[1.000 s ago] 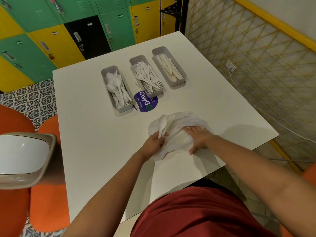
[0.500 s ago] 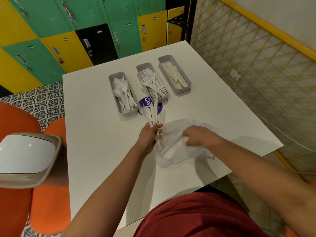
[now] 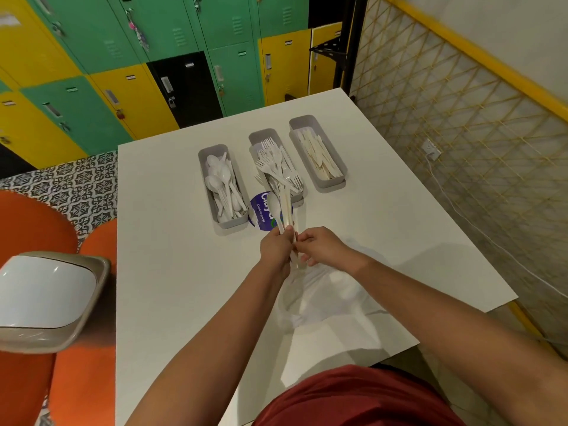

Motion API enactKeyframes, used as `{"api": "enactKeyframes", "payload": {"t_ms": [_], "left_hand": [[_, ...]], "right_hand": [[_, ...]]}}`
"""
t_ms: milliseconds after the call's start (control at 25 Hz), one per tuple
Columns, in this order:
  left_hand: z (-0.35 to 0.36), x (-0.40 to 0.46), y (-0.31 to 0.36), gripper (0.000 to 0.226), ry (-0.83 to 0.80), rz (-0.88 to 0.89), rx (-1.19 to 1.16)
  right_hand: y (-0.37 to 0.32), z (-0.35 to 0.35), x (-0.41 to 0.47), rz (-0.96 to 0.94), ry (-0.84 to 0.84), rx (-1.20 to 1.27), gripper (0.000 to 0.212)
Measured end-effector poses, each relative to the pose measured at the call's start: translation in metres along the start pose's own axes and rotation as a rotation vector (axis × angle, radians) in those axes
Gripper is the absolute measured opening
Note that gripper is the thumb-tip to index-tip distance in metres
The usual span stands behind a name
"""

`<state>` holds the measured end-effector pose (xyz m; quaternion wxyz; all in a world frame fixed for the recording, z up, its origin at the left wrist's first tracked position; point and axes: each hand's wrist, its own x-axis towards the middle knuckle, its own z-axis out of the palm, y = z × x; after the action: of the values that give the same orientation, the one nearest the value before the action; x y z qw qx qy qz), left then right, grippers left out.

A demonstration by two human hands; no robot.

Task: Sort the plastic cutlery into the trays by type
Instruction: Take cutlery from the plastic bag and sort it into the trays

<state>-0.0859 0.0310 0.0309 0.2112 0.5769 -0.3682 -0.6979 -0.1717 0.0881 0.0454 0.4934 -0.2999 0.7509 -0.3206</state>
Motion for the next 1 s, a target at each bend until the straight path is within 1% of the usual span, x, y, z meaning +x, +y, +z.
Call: {"api": "enactKeyframes", "payload": {"t_ms": [40, 80, 160, 200, 280, 400, 520, 640, 720, 880, 1000], "left_hand": [[0.004, 0.001, 0.003, 0.017, 0.000, 0.015, 0.014], [0.008, 0.002, 0.007, 0.015, 0.002, 0.032, 0.017], [0.014, 0.006, 0.014, 0.014, 0.001, 0.059, 0.005], [0.016, 0.009, 0.017, 0.016, -0.003, 0.061, 0.000], [0.021, 0.016, 0.023, 0.017, -0.011, 0.045, 0.005], [0.031, 0.027, 0.030, 0.013, -0.014, 0.011, 0.034], [0.042, 0.037, 0.038, 0.024, -0.007, 0.004, 0.055], [0.054, 0.048, 0.047, 0.027, -0.015, -0.023, 0.060], [0.058, 0.055, 0.053, 0.027, -0.013, -0.050, 0.040], [0.062, 0.067, 0.065, 0.025, -0.029, -0.060, -0.073], [0.066, 0.073, 0.074, 0.024, -0.033, -0.051, -0.150]], "right_hand": [[-0.002, -0.003, 0.004, 0.000, 0.013, 0.005, 0.006], [-0.006, -0.006, 0.007, -0.008, 0.031, 0.010, 0.006], [-0.011, -0.013, 0.015, -0.029, 0.064, 0.026, 0.015], [-0.013, -0.017, 0.019, -0.040, 0.069, 0.032, 0.016], [-0.015, -0.024, 0.026, -0.057, 0.066, 0.012, 0.013], [-0.017, -0.033, 0.039, -0.061, 0.071, -0.043, 0.005], [-0.016, -0.042, 0.051, -0.090, 0.114, -0.088, 0.008], [-0.016, -0.053, 0.063, -0.142, 0.162, -0.136, 0.010], [-0.014, -0.059, 0.070, -0.180, 0.176, -0.181, 0.010], [-0.012, -0.068, 0.083, -0.183, 0.160, -0.126, 0.010], [-0.014, -0.073, 0.093, -0.222, 0.218, -0.157, 0.012]]}}
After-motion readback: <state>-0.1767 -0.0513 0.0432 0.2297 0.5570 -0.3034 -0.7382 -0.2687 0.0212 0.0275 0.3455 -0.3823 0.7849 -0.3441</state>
